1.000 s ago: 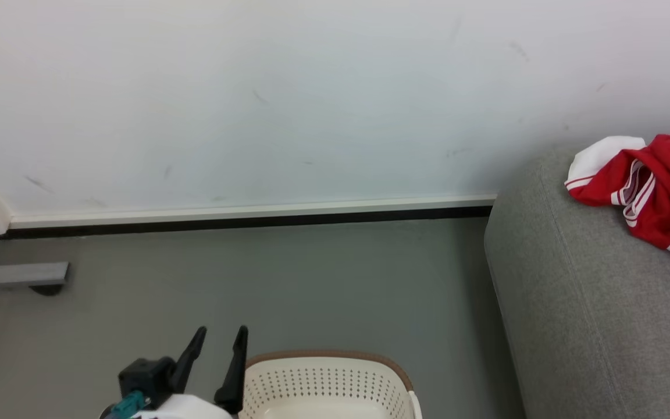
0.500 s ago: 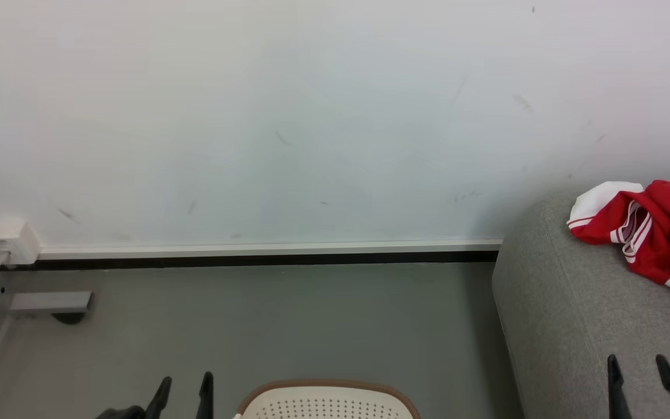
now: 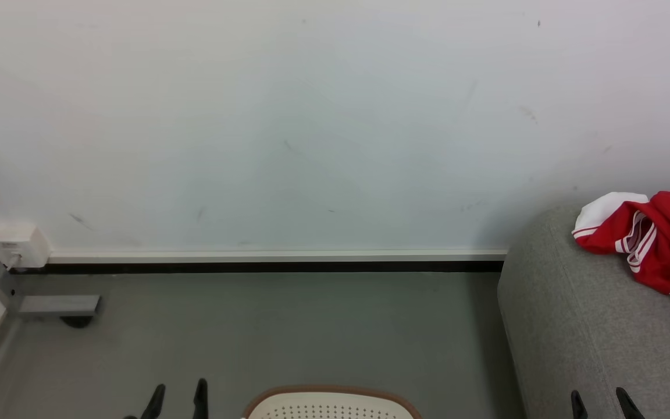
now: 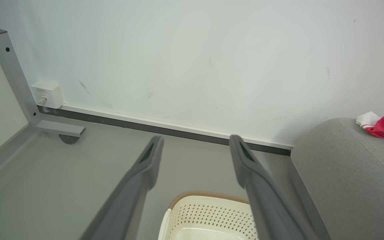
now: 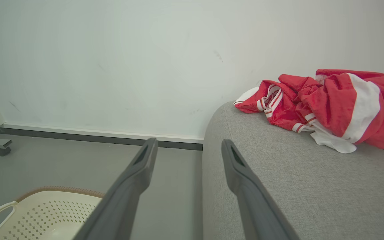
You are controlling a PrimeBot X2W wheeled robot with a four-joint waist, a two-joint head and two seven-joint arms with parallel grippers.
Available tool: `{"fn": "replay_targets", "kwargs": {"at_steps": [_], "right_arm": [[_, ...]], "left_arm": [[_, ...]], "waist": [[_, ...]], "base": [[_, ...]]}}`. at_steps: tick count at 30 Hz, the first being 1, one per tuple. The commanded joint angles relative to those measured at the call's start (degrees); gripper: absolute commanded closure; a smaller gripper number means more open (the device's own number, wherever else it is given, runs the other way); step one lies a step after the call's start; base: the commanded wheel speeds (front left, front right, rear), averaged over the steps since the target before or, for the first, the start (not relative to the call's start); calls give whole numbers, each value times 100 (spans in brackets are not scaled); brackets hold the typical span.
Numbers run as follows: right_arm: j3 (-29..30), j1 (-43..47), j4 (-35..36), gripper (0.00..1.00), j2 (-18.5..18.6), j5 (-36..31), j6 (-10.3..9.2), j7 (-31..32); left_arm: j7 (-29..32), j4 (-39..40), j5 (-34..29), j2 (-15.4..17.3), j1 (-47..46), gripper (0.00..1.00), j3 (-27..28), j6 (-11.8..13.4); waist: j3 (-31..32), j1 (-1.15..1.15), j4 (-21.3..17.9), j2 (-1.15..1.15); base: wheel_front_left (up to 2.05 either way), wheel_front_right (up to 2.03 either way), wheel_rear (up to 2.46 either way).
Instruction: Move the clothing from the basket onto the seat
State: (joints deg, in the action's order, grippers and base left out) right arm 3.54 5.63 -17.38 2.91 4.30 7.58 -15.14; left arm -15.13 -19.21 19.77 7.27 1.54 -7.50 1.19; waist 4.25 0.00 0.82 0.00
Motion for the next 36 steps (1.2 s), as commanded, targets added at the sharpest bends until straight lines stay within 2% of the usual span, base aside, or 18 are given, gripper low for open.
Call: {"fn": "replay_targets", "kwargs": {"at_steps": [1, 14, 15, 18, 36], "right_arm": [[-36, 40, -31, 0, 1, 63, -18, 1], [-229, 34, -128, 0, -1, 118, -18, 1], [-226, -2, -119, 100, 0, 95, 0, 0], [-220, 36, -248, 100, -23, 119, 1, 14], [-92, -268, -102, 100, -13, 2164, -1, 524]], "left_arm": [[-1, -28, -107, -48, 84, 0, 54, -63], [-1, -30, -418, -264, 77, 0, 403, -350], [2, -46, -400, -277, 21, 100, 386, -356], [15, -184, -380, -300, 53, 100, 365, -361], [528, -19, 1415, -332, -161, 100, 621, -481]], "waist": [[13, 0, 24, 0], [36, 0, 26, 0], [35, 0, 28, 0], [35, 0, 29, 0], [-34, 0, 13, 0]], "base": [[0, 0, 0], [0, 0, 0], [0, 0, 0], [0, 0, 0], [0, 0, 0]]}}
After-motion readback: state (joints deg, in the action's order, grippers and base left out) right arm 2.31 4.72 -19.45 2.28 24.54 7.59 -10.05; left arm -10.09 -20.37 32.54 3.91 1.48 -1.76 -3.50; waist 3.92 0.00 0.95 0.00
